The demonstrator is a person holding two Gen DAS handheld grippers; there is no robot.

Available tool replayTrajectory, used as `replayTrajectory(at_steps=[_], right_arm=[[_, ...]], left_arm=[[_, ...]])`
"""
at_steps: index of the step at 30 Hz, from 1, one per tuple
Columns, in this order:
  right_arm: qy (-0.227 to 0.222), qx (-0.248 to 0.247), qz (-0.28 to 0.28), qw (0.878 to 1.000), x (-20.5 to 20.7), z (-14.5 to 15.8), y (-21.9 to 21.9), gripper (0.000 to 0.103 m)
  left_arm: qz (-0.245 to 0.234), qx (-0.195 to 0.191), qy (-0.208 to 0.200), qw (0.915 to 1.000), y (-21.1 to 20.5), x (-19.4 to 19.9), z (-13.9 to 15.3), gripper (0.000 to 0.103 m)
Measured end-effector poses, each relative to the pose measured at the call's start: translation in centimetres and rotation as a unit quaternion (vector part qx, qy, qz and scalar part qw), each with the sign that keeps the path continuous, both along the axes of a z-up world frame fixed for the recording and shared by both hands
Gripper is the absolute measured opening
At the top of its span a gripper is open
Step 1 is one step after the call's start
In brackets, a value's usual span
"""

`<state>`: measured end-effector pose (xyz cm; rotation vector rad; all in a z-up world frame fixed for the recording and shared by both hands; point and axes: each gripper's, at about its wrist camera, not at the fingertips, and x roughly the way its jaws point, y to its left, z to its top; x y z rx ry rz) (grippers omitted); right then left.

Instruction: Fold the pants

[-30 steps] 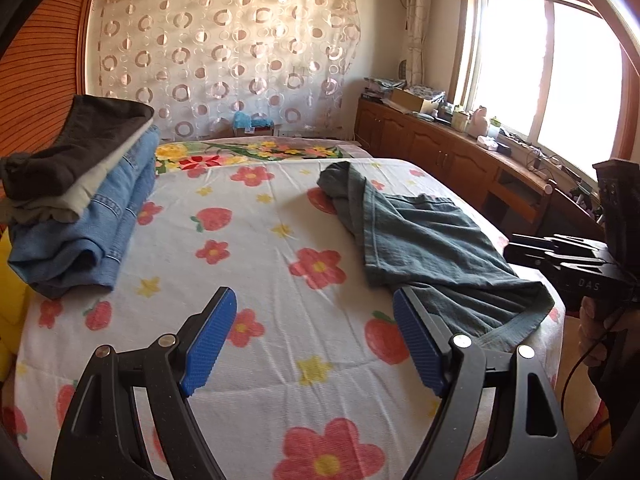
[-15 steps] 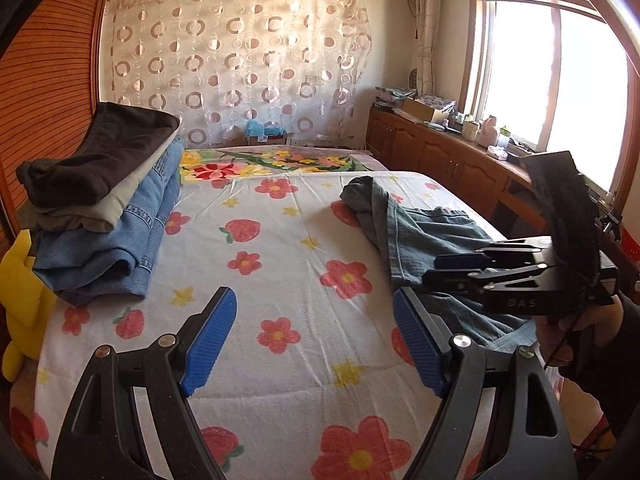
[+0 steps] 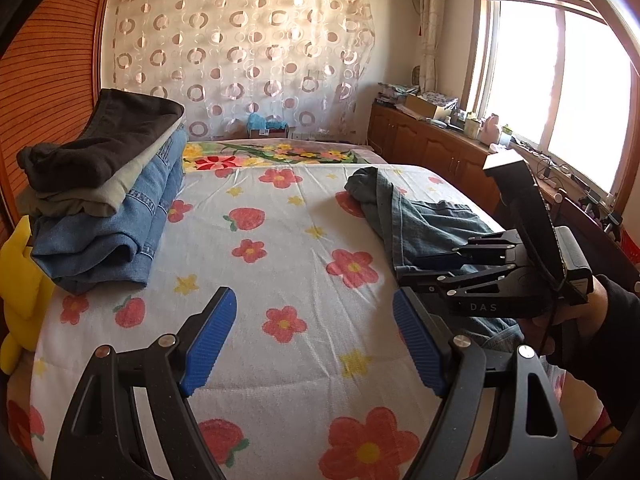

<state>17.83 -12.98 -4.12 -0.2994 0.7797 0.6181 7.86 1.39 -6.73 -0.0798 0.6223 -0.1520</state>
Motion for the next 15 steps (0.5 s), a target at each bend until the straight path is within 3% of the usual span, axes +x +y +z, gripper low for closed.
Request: replayTrajectory(at_steps=[1,4,9,15], right_arm=[[-0.001,0.000,0.000,1.000,0.0,0.0,0.1,0.035],[-0.011,-0.003,-0.004,1.000,-0.2,0.1,-0.2,0.013],[-0.021,0.054,-0.012,0.998,-0.5,2.1,-2.5,0.007],[-0.052,0.076,-0.039,0.995,-0.8,4.7,-5.6,0.007]], left_arm=[[-0.001,0.000,0.001,1.0000,0.0,0.0,0.0,0.081],[-0.005,0.000,0.005,1.0000,-0.3,0.1,-0.3,0.081],[-0.018,0.004,0.013,0.9998,-1.3,0.4,-0.7,0.081],[-0.041,0.016,0.019,0.9989,-3.3,1.2,-1.2,0.081]])
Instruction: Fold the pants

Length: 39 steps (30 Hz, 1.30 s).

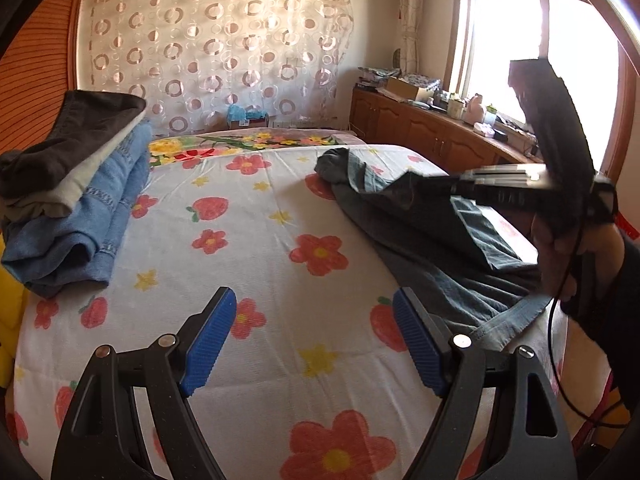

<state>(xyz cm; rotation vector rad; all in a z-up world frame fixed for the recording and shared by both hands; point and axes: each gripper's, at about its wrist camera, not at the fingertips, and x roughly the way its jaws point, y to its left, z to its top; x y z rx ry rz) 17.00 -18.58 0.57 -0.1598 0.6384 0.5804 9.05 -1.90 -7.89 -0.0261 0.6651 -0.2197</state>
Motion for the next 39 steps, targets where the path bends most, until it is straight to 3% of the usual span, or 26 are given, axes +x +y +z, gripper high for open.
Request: replayTrajectory(at_steps=[6,18,20,22,23,37,38,39], right_arm=[[-0.014,0.000,-0.046,0.999,0.4,1.5,-3.4,0.007],[0.023,-0.016,-0.109,0.994,3.7,0.3,-6.1,0.007],[0.026,-0.011,-0.113,0.993,3.8,0.3,-6.2,0.024],[0.030,-0.008,-0.117,0.993,3.9,0.2,-6.2,0.036],[0.031,-0.006,-0.120,0.992,4.1,0.1,-6.4,0.037],[0.070,-0.018,-0.119,0.990,6.5,-1.0,-7.2,0.036],[0.070,-0.022,-0.119,0.990,6.8,-1.0,-7.3,0.020],[0.066,-0.027,-0.122,0.990,6.9,-1.0,-7.3,0.013]], left_arm=[[-0.036,0.004,0.008,0.9993,-2.6,1.2,-0.2,0.081],[-0.072,0.015,0.043,0.9964,-5.8,3.5,-1.6,0.081],[-0.078,0.020,0.051,0.9954,-6.1,3.8,-2.0,0.081],[-0.075,0.028,0.058,0.9950,-6.4,4.1,-2.4,0.081],[-0.075,0.029,0.061,0.9949,-6.4,4.3,-2.6,0.081],[-0.074,0.021,0.091,0.9929,-6.4,4.7,-3.6,0.081],[-0.074,0.022,0.091,0.9929,-6.4,4.6,-3.6,0.081],[-0.074,0.023,0.091,0.9929,-6.4,4.6,-3.6,0.081]])
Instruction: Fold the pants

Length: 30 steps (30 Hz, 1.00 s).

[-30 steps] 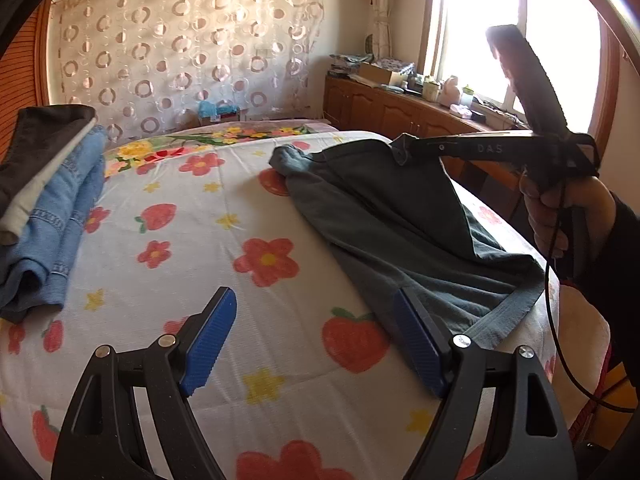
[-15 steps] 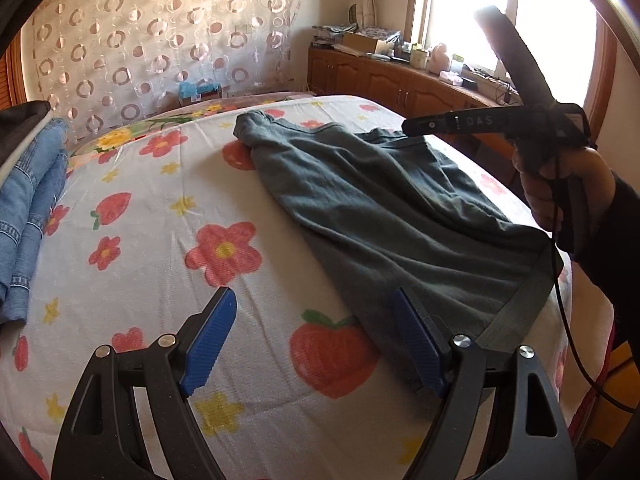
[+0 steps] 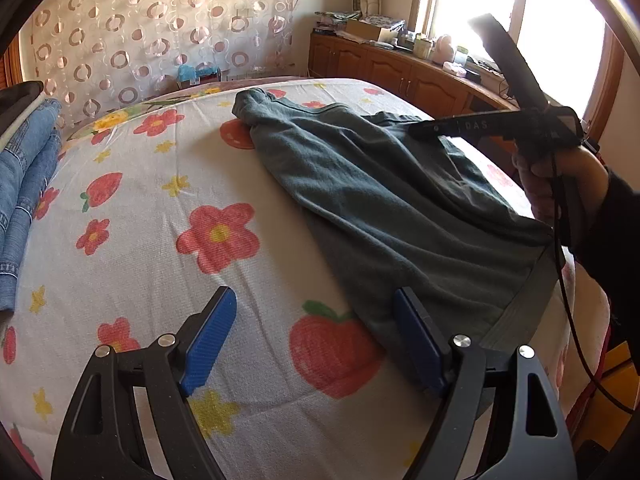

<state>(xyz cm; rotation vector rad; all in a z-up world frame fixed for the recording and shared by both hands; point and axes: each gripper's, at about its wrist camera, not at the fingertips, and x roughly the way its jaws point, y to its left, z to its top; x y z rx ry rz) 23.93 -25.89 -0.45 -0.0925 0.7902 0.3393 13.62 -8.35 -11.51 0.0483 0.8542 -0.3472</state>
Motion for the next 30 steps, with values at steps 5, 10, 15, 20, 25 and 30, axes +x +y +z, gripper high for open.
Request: replayTrajectory(at_steps=[5,10,15,20,25,30], right_arm=[[-0.052,-0.020,0.004,0.998,-0.7,2.0,0.4,0.006],[-0.082,-0.042,-0.011,0.996,-0.7,3.6,0.2,0.005],[-0.090,-0.078,-0.025,0.993,0.2,3.2,0.8,0.005],[-0.082,-0.088,-0.040,0.992,1.3,2.5,1.3,0.005],[-0.082,-0.094,-0.051,0.991,2.1,2.2,1.8,0.005],[-0.077,-0.096,-0.070,0.990,2.3,2.5,1.5,0.005]], left_arm=[[0.003,-0.001,-0.002,1.0000,0.1,-0.1,0.0,0.081],[0.007,-0.006,-0.004,0.9999,0.2,-0.3,0.0,0.081],[0.008,-0.004,-0.005,0.9999,0.2,-0.3,0.0,0.081],[0.008,-0.004,-0.005,0.9999,0.2,-0.4,-0.1,0.081],[0.008,-0.001,-0.006,0.9999,0.1,-0.5,-0.1,0.081],[0.008,0.006,-0.006,0.9999,0.0,-0.5,-0.1,0.081]])
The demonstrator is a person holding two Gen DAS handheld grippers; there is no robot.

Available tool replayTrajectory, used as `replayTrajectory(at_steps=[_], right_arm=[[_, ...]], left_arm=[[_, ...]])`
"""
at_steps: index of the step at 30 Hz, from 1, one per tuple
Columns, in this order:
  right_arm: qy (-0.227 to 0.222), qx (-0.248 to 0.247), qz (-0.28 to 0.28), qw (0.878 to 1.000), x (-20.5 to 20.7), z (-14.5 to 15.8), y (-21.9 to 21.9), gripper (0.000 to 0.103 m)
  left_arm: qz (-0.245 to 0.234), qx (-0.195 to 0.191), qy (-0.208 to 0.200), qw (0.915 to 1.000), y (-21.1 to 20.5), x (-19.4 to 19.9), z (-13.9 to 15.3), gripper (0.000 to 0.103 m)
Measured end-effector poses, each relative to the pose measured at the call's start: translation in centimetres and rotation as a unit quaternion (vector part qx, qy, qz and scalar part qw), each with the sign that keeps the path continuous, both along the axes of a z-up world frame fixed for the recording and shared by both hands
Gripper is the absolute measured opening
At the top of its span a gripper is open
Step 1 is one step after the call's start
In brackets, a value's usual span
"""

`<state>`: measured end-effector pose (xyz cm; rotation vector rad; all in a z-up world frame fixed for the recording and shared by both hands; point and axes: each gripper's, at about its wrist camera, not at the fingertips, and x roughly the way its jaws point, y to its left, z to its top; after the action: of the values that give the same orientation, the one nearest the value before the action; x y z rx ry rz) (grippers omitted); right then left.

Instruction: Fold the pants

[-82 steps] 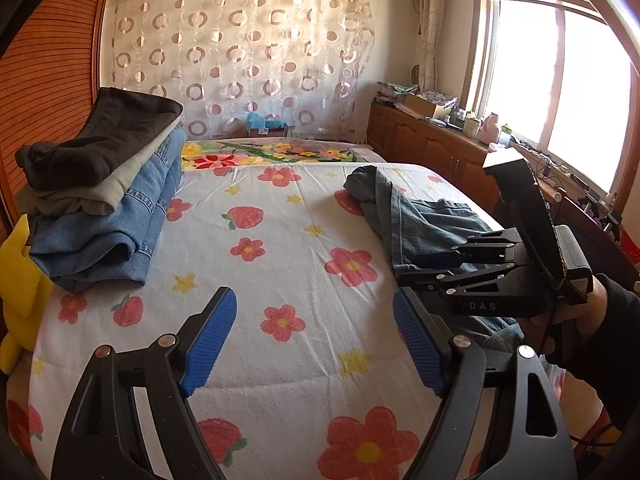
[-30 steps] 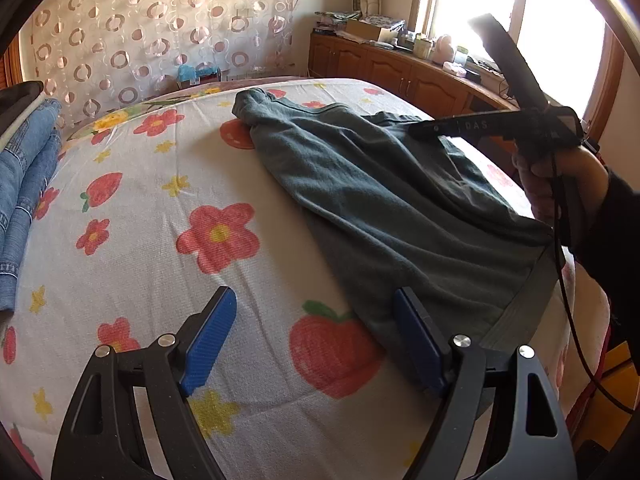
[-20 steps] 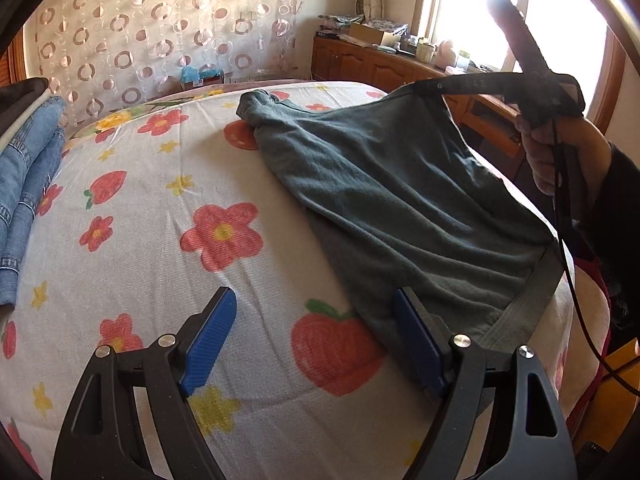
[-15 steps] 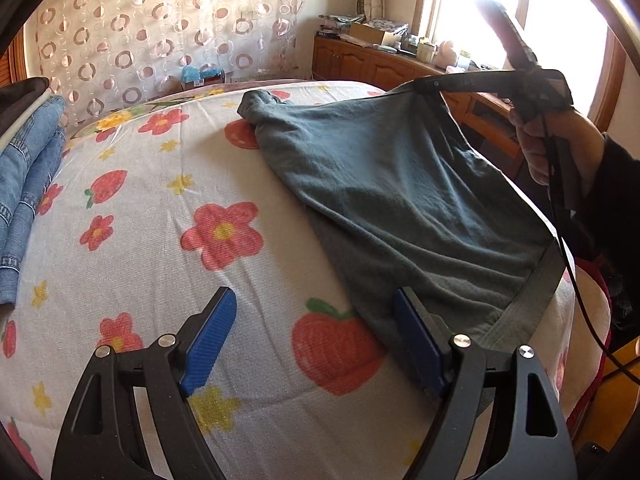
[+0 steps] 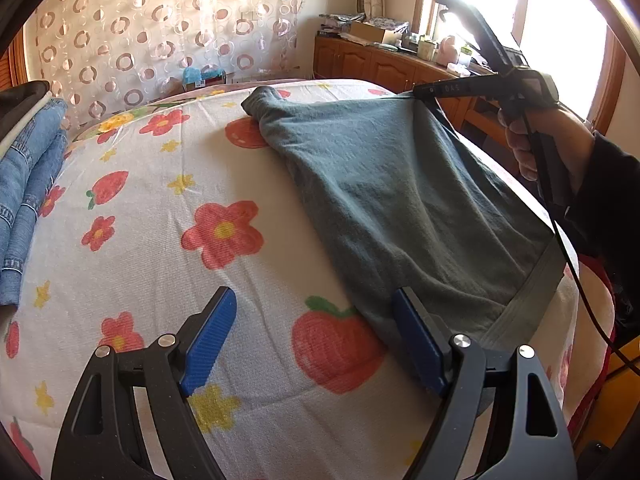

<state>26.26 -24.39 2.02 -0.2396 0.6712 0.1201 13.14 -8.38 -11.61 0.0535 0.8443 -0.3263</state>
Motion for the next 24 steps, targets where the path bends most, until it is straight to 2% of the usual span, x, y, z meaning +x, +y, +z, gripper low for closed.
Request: replayTrajectory(at_steps=[1,2,4,8,12,17,24], right_arm=[[0.004,0.004,-0.002,1.000,0.0,0.0,-0.1,0.007],[0.009,0.010,-0.003,1.000,0.0,0.1,-0.3,0.017],[0.009,0.017,-0.009,1.000,-0.5,0.3,-0.4,0.024],[0.016,0.047,0.000,0.999,-2.4,0.5,-1.2,0.024],[0.020,0.072,0.016,0.997,-6.3,0.5,-2.0,0.024],[0.017,0.087,0.032,0.996,-11.1,0.1,-2.7,0.024],[0.039,0.102,0.051,0.993,-16.1,-1.6,-3.5,0.024]], left_arm=[[0.000,0.001,0.000,1.0000,0.0,0.0,0.0,0.081],[0.000,0.002,0.000,1.0000,0.0,0.0,0.0,0.081],[-0.001,0.003,0.000,1.0000,0.0,0.0,-0.1,0.081],[-0.001,0.007,-0.001,1.0000,-0.1,0.0,-0.1,0.081],[0.000,0.007,-0.001,1.0000,-0.1,0.1,-0.1,0.081],[0.001,0.011,-0.001,0.9999,-0.3,0.1,-0.1,0.081],[0.001,0.012,-0.001,0.9999,-0.3,0.1,-0.1,0.082]])
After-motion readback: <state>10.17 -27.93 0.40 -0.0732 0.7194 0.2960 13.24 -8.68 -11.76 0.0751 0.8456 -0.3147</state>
